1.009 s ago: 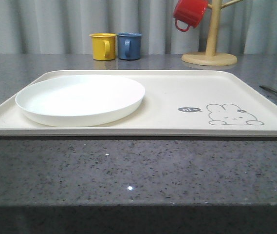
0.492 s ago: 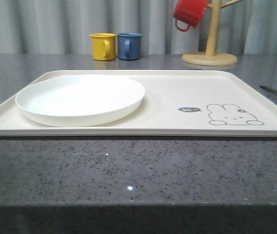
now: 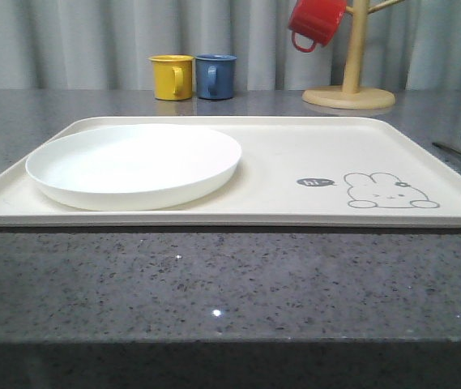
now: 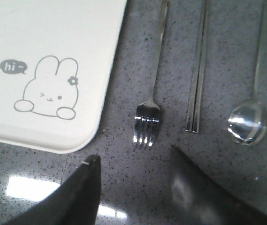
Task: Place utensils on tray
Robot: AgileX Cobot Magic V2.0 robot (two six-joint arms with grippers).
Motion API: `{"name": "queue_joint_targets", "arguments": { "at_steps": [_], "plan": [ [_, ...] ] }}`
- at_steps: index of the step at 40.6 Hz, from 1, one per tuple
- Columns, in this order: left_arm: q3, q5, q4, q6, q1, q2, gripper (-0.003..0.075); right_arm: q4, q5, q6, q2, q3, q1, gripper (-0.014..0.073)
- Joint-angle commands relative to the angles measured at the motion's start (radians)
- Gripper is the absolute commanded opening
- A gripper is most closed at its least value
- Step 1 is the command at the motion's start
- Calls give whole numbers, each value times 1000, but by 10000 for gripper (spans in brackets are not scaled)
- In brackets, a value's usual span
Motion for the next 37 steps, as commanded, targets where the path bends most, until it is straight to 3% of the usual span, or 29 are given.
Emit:
{"name": "queue_joint_targets", "arguments": {
  "at_steps": [1,16,28,37],
  "plan": [
    [-24,-71,0,-13,-8,-4,419,-9,5,-15,112,-99,3,371],
    [-24,-71,0,-13,-8,-4,419,-49,62,0,476,-308,-1,371],
    [-24,-71,0,-13,-8,-4,419,-50,68,51,615,-375,-15,370],
    [-24,-71,0,-13,-8,-4,419,-55,67,51,635,-375,-15,237]
  ]
}}
